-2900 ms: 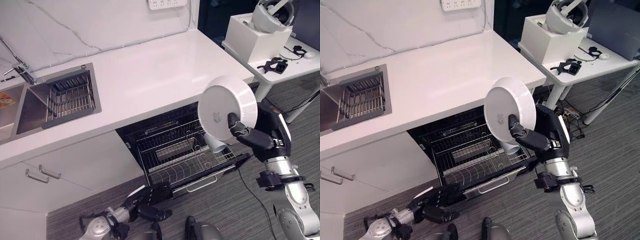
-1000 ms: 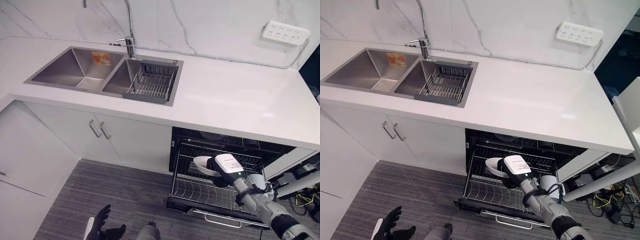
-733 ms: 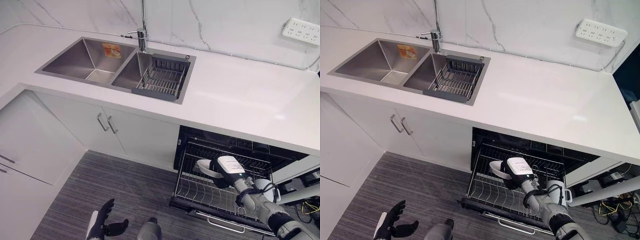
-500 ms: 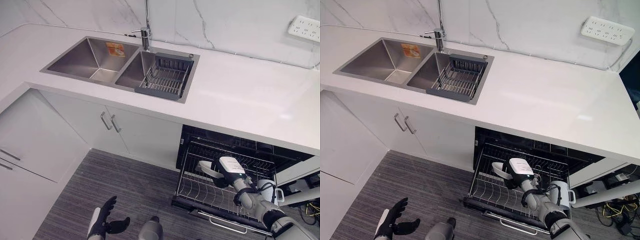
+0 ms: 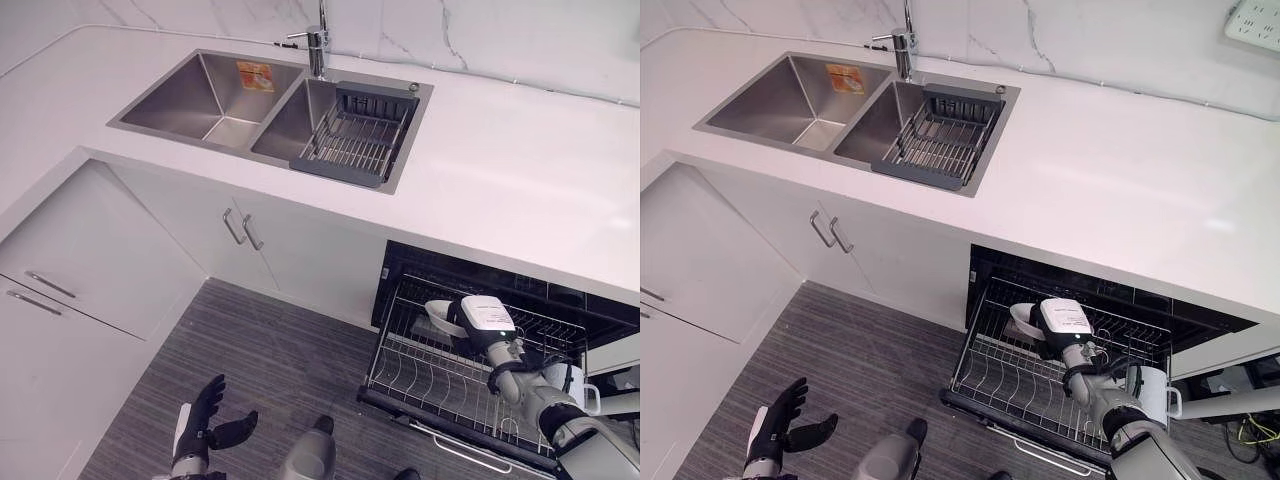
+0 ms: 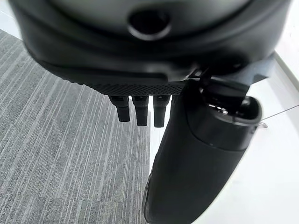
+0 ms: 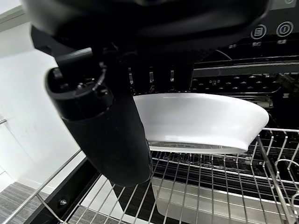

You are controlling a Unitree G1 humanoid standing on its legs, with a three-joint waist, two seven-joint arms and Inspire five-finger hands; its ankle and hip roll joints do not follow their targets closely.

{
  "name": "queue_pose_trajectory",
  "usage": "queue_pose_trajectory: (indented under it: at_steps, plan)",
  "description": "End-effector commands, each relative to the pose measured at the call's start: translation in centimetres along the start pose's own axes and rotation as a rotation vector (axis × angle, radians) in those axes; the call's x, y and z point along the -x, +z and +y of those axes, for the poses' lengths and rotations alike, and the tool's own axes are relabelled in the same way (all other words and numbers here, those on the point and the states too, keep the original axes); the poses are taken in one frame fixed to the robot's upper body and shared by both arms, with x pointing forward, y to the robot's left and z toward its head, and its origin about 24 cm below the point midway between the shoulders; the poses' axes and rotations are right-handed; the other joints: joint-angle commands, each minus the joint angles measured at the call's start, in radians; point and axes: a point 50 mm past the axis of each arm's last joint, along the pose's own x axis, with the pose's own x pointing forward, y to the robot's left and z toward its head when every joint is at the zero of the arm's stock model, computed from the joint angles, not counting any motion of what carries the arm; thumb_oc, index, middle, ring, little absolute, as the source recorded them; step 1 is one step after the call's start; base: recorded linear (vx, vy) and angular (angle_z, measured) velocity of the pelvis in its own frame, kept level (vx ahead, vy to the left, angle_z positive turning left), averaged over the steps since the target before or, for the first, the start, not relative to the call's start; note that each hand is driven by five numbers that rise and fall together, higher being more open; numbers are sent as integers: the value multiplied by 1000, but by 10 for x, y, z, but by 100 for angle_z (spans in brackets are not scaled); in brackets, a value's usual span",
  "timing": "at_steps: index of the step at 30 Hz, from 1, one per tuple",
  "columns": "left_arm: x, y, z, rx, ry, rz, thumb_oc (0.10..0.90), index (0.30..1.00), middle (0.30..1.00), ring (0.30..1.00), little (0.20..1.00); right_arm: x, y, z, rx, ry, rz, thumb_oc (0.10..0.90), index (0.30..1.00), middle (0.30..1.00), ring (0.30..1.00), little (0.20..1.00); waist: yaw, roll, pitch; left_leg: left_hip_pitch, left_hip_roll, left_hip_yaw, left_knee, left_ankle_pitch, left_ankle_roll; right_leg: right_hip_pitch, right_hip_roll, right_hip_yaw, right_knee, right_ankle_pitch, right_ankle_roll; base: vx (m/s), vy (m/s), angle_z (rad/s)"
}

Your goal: Place the dishes in the dishwasher.

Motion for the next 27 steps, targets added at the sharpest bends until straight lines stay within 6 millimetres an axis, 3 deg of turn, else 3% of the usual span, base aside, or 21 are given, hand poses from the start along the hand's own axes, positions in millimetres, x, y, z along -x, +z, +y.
queue_pose_trajectory:
  at_steps: [1, 5, 13, 14, 15, 18, 22, 23, 25, 27]
  plan:
    - [-7, 34, 10, 43, 18, -191, 800, 900, 900, 900, 900, -24, -8, -54, -8, -213, -28, 400, 300, 300, 300, 300, -5, -17, -42, -61, -30, 60, 79, -76, 16, 48, 10, 64, -30, -55, 37, 0, 0, 0]
    - [-10, 38, 9, 35, 12, -196, 800, 900, 900, 900, 900, -25, -11, -47, -162, -50, 6, 400, 300, 300, 300, 300, -4, -15, -26, -68, -28, 61, 79, -72, 16, 40, 7, 64, -30, -51, 35, -40, -24, 2]
    - [-12, 43, 7, 19, -8, -213, 800, 900, 900, 900, 900, -28, -10, -50, -189, -4, -3, 400, 300, 300, 300, 300, -8, -15, -21, -67, -22, 69, 79, -76, 16, 34, 5, 72, -30, -51, 38, 0, 0, 0]
    - [-12, 42, 6, 19, -8, -214, 800, 900, 900, 900, 900, -28, -11, -50, -195, -6, 7, 435, 352, 352, 352, 352, -8, -15, -20, -67, -22, 69, 79, -77, 16, 34, 6, 73, -30, -51, 38, 0, 0, 0]
    - [-13, 44, 6, 16, -12, -214, 800, 900, 900, 900, 900, -27, -13, -49, -193, -7, 21, 679, 719, 719, 719, 719, -8, -18, -17, -66, -22, 69, 79, -78, 18, 33, 6, 73, -30, -50, 39, 0, 0, 0]
    - [-13, 42, 6, 6, -13, -205, 800, 900, 900, 900, 900, -28, -12, -49, -197, -7, 28, 745, 818, 818, 818, 818, -10, -21, -14, -65, -20, 70, 79, -79, 18, 31, 8, 79, -30, -48, 39, 0, 0, 0]
    - [-13, 39, 5, -1, -7, -198, 800, 900, 900, 900, 900, -30, -10, -49, -192, -4, 23, 698, 747, 747, 747, 747, -14, -22, -12, -66, -18, 76, 79, -81, 19, 25, 8, 87, -30, -46, 41, -8, 4, 0]
    - [-13, 40, 6, 0, -6, -198, 800, 900, 900, 900, 900, -30, -10, -51, -191, -11, 20, 717, 775, 775, 775, 775, -15, -23, -11, -68, -17, 78, 79, -82, 19, 22, 8, 90, -30, -46, 42, -32, 11, -3]
    - [-12, 42, 4, -26, -28, -216, 800, 900, 900, 900, 900, -30, -12, -54, -184, -13, 16, 800, 900, 900, 900, 900, -18, -22, -11, -67, -15, 81, 79, -85, 20, 20, 8, 94, -30, -46, 43, -33, 25, -2]
    - [-14, 43, 5, -22, -12, -209, 800, 900, 900, 900, 900, -31, -13, -56, -183, -16, 13, 800, 900, 900, 900, 900, -21, -22, -11, -66, -14, 84, 79, -87, 20, 19, 7, 96, -30, -47, 44, -35, 32, -1]
